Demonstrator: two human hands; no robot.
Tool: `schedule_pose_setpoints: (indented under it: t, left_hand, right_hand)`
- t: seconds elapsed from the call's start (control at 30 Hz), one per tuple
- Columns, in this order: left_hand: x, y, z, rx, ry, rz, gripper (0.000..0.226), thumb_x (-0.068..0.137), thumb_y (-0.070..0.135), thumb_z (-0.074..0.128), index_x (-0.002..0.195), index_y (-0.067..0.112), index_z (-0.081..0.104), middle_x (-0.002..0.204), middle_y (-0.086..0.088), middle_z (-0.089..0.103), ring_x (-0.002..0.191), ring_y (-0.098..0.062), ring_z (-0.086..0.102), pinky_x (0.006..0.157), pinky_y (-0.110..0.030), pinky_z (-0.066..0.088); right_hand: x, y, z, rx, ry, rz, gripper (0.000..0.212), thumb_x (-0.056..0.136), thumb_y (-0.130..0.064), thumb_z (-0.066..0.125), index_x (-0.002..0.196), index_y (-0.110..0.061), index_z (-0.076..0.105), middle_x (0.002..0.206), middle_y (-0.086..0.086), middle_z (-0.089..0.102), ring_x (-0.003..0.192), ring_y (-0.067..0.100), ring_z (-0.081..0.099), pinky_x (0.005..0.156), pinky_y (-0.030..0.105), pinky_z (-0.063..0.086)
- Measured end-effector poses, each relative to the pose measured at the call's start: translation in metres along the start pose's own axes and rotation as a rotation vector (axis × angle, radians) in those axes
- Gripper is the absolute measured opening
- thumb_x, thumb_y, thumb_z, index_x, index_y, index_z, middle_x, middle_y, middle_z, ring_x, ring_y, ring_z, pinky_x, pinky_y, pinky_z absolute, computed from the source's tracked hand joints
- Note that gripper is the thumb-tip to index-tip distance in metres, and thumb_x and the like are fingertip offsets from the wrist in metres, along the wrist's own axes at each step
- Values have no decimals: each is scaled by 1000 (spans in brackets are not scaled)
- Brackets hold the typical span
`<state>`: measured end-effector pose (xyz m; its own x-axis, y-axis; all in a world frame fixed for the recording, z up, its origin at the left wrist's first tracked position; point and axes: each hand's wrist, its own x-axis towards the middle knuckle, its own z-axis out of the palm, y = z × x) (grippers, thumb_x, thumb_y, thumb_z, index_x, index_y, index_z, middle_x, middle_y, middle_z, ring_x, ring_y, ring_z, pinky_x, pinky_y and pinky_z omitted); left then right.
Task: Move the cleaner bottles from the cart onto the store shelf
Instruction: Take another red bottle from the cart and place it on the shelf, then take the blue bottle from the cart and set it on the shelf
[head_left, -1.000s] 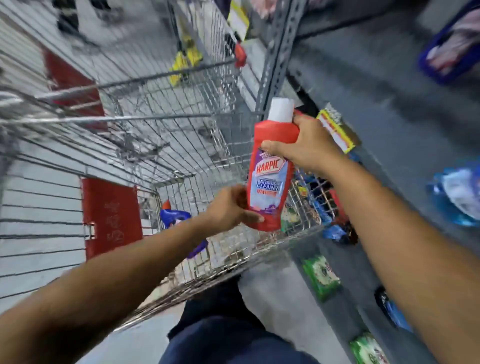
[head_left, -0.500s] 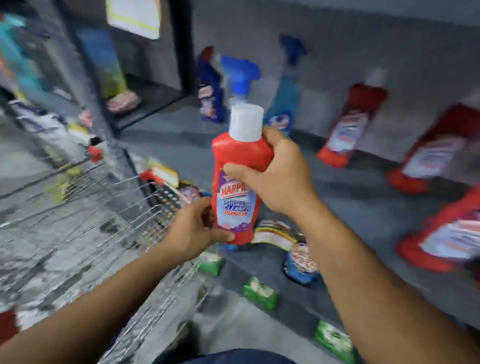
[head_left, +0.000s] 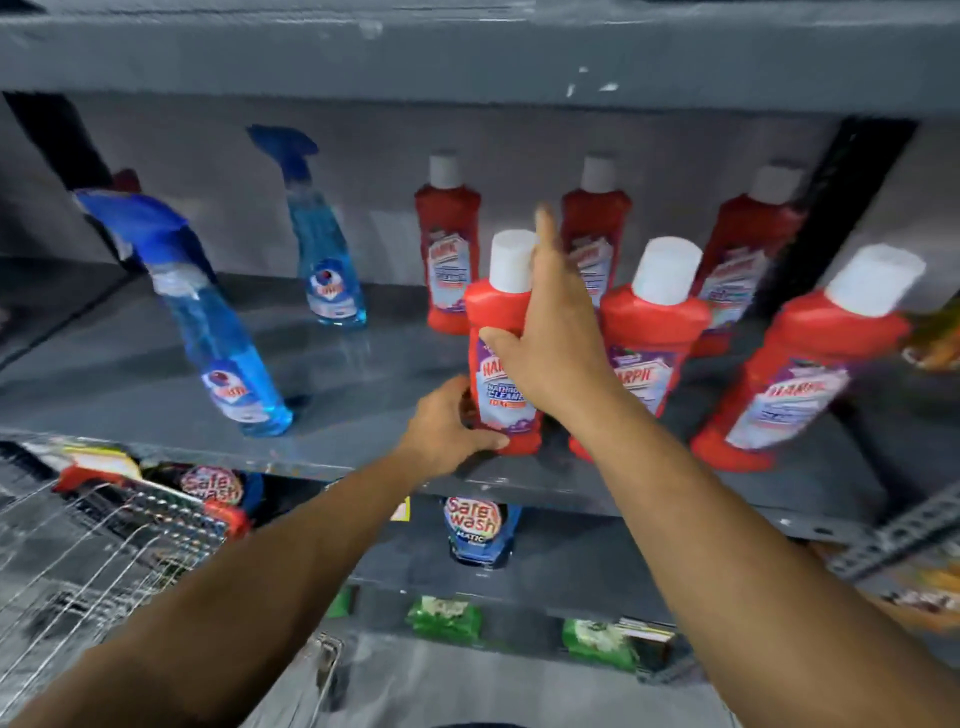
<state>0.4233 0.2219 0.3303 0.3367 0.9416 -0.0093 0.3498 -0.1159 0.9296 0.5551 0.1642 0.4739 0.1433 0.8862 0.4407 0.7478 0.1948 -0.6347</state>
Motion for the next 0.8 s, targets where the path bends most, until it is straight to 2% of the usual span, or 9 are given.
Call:
schedule_pose_setpoints:
  t: [0.17,0.3,0.33,0.4,0.43,0.5,0.6,0.7,0.8]
  left_hand:
    - [-15,-1,2,69,-12,37,80,51,34,85,122,22,52,123,-6,67,112,-20,64,102,-43,49]
    - [-69,-19,-29,261,236,143,56,71,29,79,122,17,59,117,6,65,106,2,57,90,3,35]
    - [-87,-25,-42,298,305,162,49,73,26,77,118,15,61,113,8,64,104,-1,57,87,6,33]
    - [-126,-44,-77,320,412,118,37,77,22,74,111,13,64,110,2,68,100,-12,63,90,-6,42]
    - [-147,-57,-99,329,470,60,33,78,22,71,109,12,64,109,-3,70,99,-17,65,89,-14,44]
    - [-185,-84,-144,347,586,-99,32,81,21,69,110,10,64,110,-10,71,102,-22,66,85,-15,40]
    - [-257,-153,-217,319,714,-574,42,85,18,68,124,6,55,128,-17,62,119,-30,57,93,-23,36]
    - [-321,-210,-263,285,647,-995,52,88,22,64,132,2,46,134,-23,55,122,-36,54,100,-37,42]
    - [-373,-262,-283,109,542,-1188,39,86,25,53,115,-1,58,118,-24,59,111,-34,59,86,-36,44]
  right_hand:
    - [-4,-9,-9,-37,33,-62,103,71,-23,76,148,-23,8,145,17,33,136,31,29,111,42,28]
    - [-3,-38,-3,-18,289,-379,63,79,-23,65,136,-9,42,139,22,42,133,35,38,112,49,30]
    - [-1,-46,5,17,312,-479,55,80,-22,64,131,-7,48,136,21,46,131,34,41,110,51,33]
    - [-2,-66,30,114,256,-627,41,82,-18,65,121,-7,57,128,20,54,125,29,47,108,44,36]
    - [-4,-78,49,165,182,-669,36,82,-17,65,116,-7,60,124,19,56,121,25,49,108,35,36]
    - [-13,-99,93,237,-19,-692,31,80,-14,68,110,-7,64,120,19,59,113,23,52,104,21,35]
    - [-40,-143,182,286,-426,-659,29,76,-14,71,105,-11,67,119,17,59,107,27,57,98,23,35]
    - [-65,-176,263,219,-804,-622,36,75,-13,73,110,-14,66,123,14,56,113,28,55,99,21,31]
    - [-92,-211,352,-28,-1137,-725,49,79,-24,69,126,-23,54,136,9,47,123,28,48,104,31,32]
